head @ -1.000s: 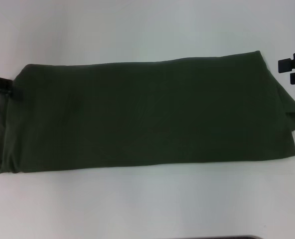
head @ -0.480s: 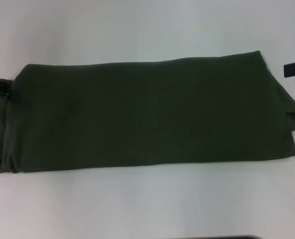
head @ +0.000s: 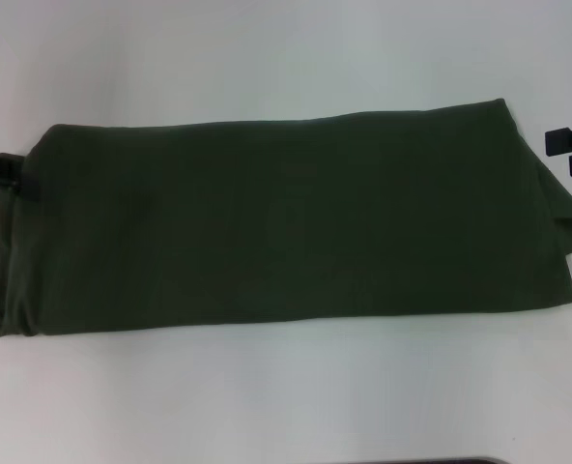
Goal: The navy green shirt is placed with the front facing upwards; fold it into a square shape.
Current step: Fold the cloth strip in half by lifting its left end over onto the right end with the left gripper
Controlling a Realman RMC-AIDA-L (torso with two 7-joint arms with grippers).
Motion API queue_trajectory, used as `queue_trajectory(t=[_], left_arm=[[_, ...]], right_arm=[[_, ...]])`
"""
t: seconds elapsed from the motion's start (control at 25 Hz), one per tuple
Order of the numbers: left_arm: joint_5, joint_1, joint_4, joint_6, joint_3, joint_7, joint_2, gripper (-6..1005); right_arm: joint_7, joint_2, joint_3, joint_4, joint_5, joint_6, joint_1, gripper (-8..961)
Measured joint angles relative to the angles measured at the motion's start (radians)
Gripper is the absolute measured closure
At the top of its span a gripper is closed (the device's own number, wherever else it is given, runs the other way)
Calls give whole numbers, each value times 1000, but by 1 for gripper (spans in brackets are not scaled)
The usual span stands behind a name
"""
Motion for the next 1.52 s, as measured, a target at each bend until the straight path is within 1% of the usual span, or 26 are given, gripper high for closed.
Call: queue_trajectory(t=[0.96,1.04,1.16,1.28,1.4,1.52], left_arm=[[3,2,3,-21,0,-8,-2,126],[16,3,3,-36,7,-14,-6,127],[56,3,3,-68,31,-36,-20,127],[67,1,-1,-86,39,-43,-34,127],[67,-6,-3,-97,41,-54,-41,126],[68,-8,-2,-119,65,-78,-46,127]], right_arm=[[0,1,0,0,0,-1,-3,129],[0,0,1,0,1,-2,-5,129],[0,0,2,0,1,-3,-5,129],[0,0,2,0,1,-3,-4,129],[0,0,2,0,1,-4,-3,128],[0,2,1,0,1,-4,-5,128]])
